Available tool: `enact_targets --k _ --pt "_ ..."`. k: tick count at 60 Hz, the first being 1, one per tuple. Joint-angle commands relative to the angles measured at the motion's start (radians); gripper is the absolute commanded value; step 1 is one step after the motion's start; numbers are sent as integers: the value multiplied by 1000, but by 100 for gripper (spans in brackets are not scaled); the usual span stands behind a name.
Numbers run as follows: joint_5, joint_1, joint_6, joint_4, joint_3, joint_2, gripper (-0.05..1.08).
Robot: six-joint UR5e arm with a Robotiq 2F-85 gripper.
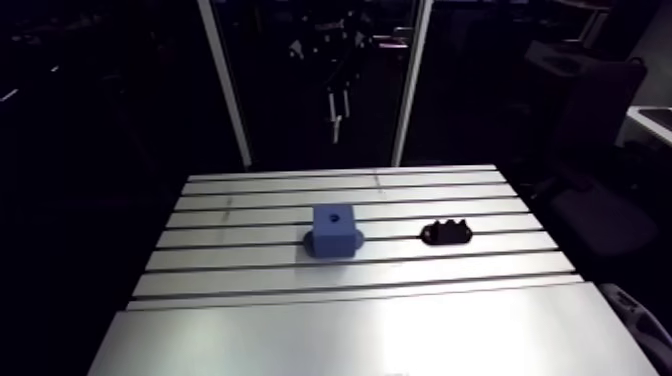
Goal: Pick up the M10 bolt and insert it into the hex recess until seated.
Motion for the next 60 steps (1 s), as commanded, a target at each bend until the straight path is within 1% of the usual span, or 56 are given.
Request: enact_targets --k 1,6,7,9,13,25,26,27,28,29,30,31,32,33,55,60 --pt "1 54 19 -47 34 -7 108" --pt "-3 63 -7 -46 41 -14 108" --pt "-7 63 -35 -45 51 -23 108" --pt "-9 65 -66 -44 58 -31 108" --pt "-9 65 -101 -44 69 -38 108" --pt "-11 65 -130 -41 85 -43 108" --pt "-16 63 -160 -38 87 -43 108" --pt "-16 63 -160 -38 87 -43 108" --pt "-29 63 -195 -38 96 -46 108" --pt "-29 63 -195 -38 96 -46 108" --pt "-51 65 -223 -44 103 -50 107" --pt "-51 65 -223 -44 103 -50 107" --pt "-74 65 -230 -54 106 -53 107" --pt "-82 65 -229 -61 106 -55 107" --pt "-83 63 -229 -72 127 -58 108" --pt "-85 63 -229 -93 135 -57 108"
